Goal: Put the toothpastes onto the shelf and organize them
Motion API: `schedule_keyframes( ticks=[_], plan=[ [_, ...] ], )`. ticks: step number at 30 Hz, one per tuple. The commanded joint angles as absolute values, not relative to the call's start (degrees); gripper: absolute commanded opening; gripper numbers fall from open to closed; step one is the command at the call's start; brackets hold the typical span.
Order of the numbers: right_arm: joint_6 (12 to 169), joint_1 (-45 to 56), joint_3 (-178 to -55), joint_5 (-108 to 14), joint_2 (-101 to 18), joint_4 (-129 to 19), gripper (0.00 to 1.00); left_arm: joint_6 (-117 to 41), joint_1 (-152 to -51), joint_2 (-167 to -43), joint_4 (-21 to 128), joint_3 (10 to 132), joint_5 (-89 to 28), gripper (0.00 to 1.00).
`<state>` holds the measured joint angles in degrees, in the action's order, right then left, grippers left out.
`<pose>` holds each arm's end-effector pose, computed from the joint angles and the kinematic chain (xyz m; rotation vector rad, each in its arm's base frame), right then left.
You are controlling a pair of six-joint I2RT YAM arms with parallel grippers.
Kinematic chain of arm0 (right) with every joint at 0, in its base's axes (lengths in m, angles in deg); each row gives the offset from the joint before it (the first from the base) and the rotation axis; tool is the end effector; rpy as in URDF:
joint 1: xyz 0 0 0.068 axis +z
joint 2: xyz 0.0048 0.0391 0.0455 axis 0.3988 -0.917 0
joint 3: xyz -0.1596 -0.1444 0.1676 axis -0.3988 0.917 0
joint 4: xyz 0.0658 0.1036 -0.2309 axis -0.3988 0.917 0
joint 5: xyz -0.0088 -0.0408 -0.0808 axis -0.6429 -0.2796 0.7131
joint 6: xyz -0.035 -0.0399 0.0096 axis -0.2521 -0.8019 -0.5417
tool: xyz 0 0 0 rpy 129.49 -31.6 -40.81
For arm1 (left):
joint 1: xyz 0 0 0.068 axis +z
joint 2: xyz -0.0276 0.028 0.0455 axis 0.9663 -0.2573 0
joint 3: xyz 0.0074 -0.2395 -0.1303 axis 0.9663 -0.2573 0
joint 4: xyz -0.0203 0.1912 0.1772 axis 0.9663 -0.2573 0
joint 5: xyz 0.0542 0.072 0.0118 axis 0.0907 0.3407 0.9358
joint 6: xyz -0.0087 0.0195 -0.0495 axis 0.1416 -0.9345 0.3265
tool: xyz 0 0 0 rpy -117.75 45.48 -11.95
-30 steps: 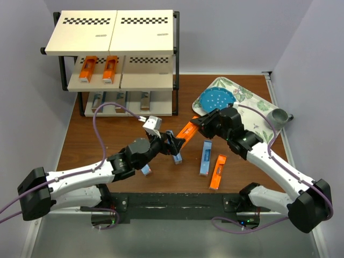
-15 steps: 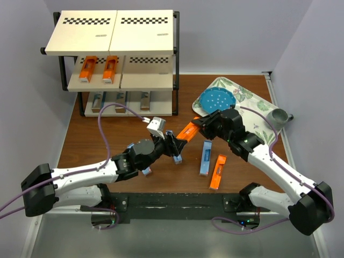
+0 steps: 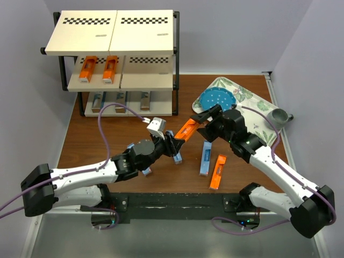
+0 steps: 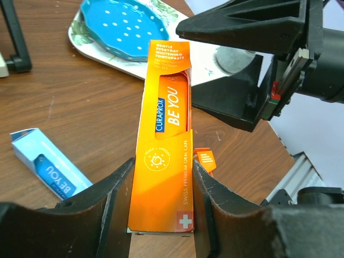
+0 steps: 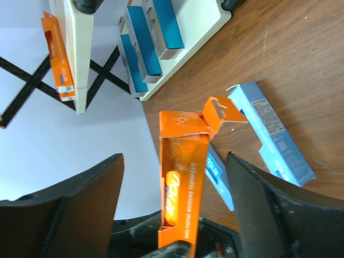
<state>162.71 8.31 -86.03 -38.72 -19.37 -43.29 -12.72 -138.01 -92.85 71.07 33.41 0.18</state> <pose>0.1994 0.1232 0.2939 0.9093 2.0459 1.1567 0.1262 -0.2171 0.2680 0.1164 1.8066 -0.9337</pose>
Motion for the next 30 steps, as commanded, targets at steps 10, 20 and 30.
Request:
schedule_keyframes(
  ticks=[10,20,30],
  plan=[
    [144.94,8.49,-94.1,-23.6,-14.9,-30.54,0.96,-23.8,-135.83,-83.47,59.68,40.56,12.9,0.24],
    [135.35,8.31,-95.95,-13.31,-9.37,-24.39,0.97,-33.02,-121.25,-81.7,54.66,48.29,7.81,0.25],
    [128.23,8.4,-96.21,-10.14,-4.71,-21.39,0.97,-36.29,-107.97,-88.99,61.24,53.22,2.09,0.25]
  ],
)
